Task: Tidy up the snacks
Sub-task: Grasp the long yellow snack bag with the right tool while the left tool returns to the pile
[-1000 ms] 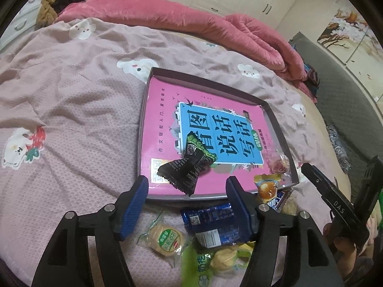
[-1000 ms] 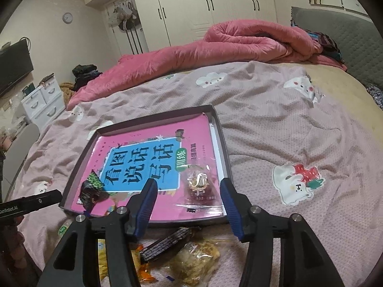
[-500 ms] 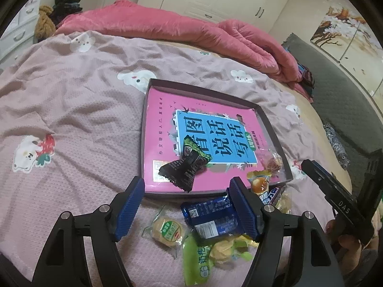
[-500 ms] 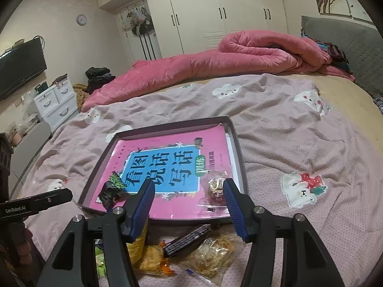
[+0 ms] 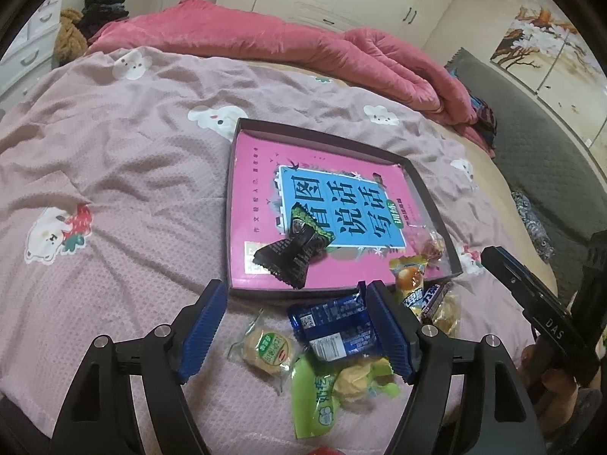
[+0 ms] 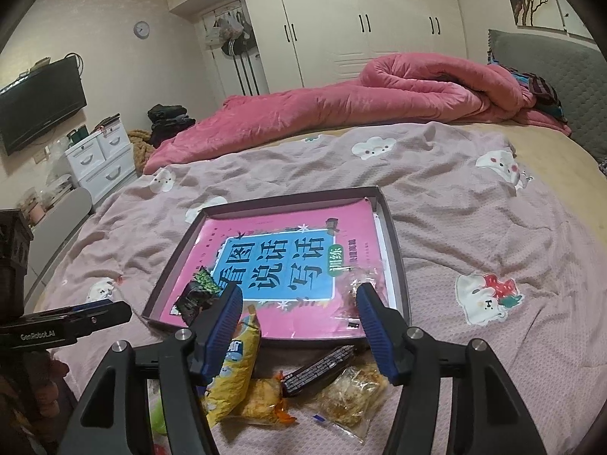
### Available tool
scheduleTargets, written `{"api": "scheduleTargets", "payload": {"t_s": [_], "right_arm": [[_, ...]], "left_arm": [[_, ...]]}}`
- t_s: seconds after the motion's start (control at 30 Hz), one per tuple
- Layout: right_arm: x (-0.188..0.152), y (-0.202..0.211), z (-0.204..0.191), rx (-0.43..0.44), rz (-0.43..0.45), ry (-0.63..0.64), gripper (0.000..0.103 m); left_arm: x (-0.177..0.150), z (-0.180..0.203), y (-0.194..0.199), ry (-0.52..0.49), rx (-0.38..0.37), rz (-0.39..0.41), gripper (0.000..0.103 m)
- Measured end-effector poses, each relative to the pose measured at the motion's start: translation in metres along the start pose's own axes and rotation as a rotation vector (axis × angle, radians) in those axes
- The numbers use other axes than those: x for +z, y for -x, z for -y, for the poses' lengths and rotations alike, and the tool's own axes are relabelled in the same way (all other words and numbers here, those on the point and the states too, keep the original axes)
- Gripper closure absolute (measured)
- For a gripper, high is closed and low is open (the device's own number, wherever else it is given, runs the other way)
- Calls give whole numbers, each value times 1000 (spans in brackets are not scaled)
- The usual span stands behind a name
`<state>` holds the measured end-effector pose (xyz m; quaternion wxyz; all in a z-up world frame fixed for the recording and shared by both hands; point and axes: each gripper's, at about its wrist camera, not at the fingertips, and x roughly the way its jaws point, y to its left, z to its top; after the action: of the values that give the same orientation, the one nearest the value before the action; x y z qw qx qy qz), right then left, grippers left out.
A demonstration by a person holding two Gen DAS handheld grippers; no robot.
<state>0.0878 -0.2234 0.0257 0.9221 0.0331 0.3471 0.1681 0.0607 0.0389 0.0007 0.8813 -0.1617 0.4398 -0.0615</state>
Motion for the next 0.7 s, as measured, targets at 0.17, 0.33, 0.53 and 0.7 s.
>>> {"api": "scheduleTargets", "payload": {"t_s": [0.17, 0.33, 0.53, 0.7], "right_arm": [[-2, 0, -5, 8, -5, 11, 41], [-6, 1, -10, 20, -14, 20, 41], [-13, 2, -14, 30, -31, 31, 41], [-17, 1, -17, 37, -46, 33, 41]], "left_arm": [[-5, -7, 2, 18, -2, -14, 22], [-14, -11, 0, 20, 12, -40, 22], [-21, -10, -1, -5, 23, -59, 22], [-26, -8, -5, -23, 33, -83, 22]]}}
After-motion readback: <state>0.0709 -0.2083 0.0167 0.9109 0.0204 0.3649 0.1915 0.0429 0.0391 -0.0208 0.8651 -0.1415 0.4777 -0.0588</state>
